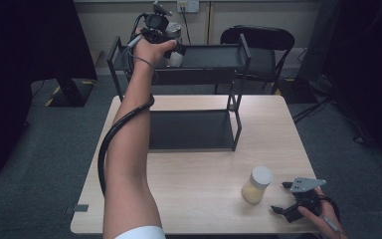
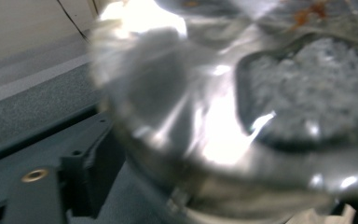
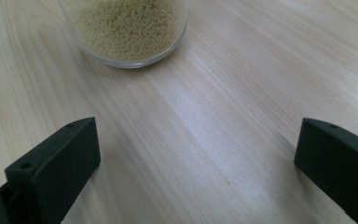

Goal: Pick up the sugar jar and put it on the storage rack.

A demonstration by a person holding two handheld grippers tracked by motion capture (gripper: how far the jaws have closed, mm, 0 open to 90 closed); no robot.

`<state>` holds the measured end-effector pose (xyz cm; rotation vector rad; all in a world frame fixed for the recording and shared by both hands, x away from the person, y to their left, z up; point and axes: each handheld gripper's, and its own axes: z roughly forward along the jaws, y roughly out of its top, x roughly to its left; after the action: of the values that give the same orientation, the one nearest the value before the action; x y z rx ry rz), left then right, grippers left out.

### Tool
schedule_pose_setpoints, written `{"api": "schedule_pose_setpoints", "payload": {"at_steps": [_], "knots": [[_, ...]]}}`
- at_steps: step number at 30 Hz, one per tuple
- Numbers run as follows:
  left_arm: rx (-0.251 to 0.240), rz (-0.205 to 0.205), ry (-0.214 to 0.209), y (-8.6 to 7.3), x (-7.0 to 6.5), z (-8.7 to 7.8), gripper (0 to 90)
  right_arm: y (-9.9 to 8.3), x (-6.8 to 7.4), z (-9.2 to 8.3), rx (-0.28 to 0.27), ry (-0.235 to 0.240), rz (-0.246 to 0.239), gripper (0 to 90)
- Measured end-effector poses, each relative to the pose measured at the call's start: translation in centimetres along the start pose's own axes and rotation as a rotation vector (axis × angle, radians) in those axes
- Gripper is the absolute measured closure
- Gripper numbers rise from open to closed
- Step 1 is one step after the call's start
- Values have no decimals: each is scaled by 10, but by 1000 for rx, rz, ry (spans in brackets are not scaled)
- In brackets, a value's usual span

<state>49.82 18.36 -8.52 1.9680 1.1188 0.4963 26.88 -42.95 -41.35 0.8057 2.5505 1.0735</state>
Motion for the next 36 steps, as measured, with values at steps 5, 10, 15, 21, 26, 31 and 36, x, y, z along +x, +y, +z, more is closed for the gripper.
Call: {"api": "schedule_pose_setpoints", "payload": {"at_steps": [5, 10, 15, 21, 26, 31, 36], "knots": [[-10, -8, 10, -3, -3, -6, 82, 0, 0, 0, 0, 0, 0, 0], [-23, -11, 3, -12, -7, -12, 55, 0, 0, 0, 0, 0, 0, 0], [-47, -24, -1, -22, -10, -18, 33, 0, 0, 0, 0, 0, 0, 0], [-63, -31, -11, -36, -12, -24, 9, 0, 0, 0, 0, 0, 0, 0], [-76, -37, -23, -47, -15, -29, 12, 0, 0, 0, 0, 0, 0, 0], [-87, -30, -32, -57, -18, -29, 14, 0, 0, 0, 0, 0, 0, 0], [-102, -23, -35, -67, -21, -30, 15, 0, 0, 0, -1, 0, -1, 0]]}}
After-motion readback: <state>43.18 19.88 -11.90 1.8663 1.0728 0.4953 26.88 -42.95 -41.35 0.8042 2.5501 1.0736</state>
